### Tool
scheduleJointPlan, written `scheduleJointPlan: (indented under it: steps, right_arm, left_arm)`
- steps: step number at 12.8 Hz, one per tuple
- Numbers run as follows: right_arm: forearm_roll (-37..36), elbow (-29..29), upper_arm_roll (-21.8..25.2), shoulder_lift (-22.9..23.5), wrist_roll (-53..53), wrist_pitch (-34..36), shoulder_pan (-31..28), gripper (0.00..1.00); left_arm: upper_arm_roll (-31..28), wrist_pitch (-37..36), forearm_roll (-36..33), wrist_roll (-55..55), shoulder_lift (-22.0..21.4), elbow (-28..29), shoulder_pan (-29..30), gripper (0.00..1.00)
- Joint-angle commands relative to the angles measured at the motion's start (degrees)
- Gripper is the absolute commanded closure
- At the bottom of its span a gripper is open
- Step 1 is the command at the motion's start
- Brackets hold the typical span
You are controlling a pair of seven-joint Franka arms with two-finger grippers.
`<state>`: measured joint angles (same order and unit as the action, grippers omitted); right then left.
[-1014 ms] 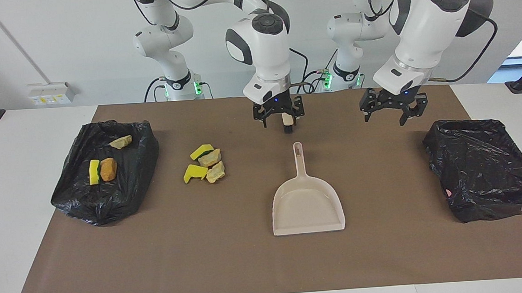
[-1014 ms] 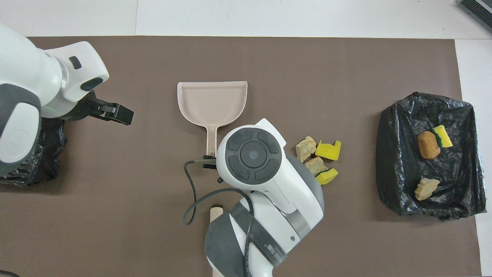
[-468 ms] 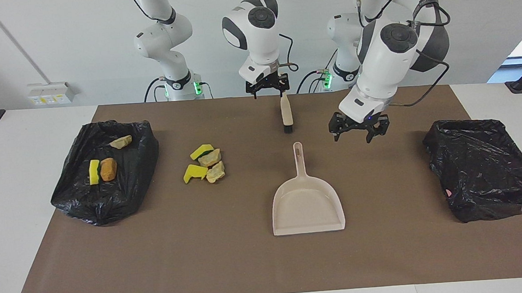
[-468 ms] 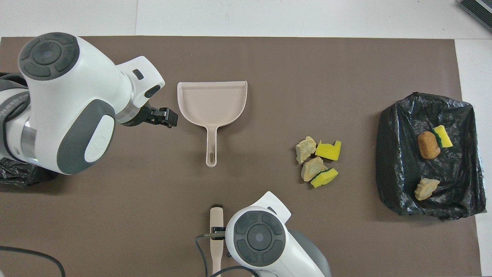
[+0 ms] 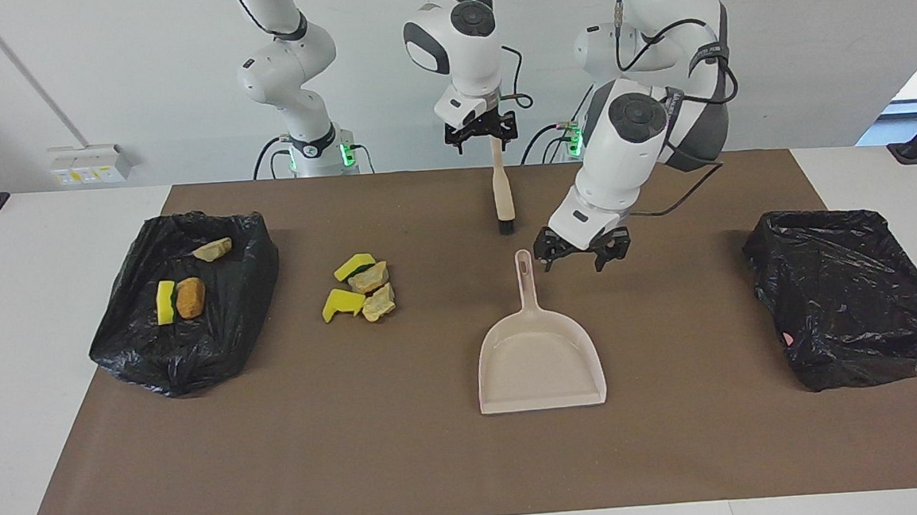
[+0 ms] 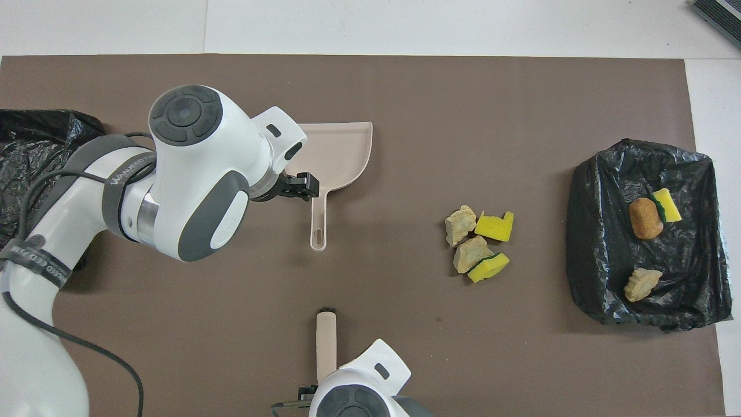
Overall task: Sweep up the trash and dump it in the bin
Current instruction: 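Grasp the dustpan handle with the left gripper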
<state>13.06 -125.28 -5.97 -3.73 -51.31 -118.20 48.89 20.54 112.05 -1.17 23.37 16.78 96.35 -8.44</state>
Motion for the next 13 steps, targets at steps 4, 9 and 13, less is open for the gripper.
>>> scheduleJointPlan:
  steps: [4,9,13]
  right_arm:
    - [1.1,-2.8,0.3,5.0,-3.6,-7.7,4.7,0.00]
    - [1.3,-5.9,0.3,5.4,-7.7,-11.1,7.7,0.00]
    - [1.3,-6.1,0.3,5.8,-10.5,-12.1,9.6,0.00]
  left_arm:
    - [1.7,6.4,-3.4,6.0,2.3,4.1,-2.0,0.05]
    - [2.1,9.2,-5.8,8.4,5.2,5.6,-3.5,0.09]
    - [2.9,11.4,-10.3,13.5,7.9,4.5,-3.5,0.11]
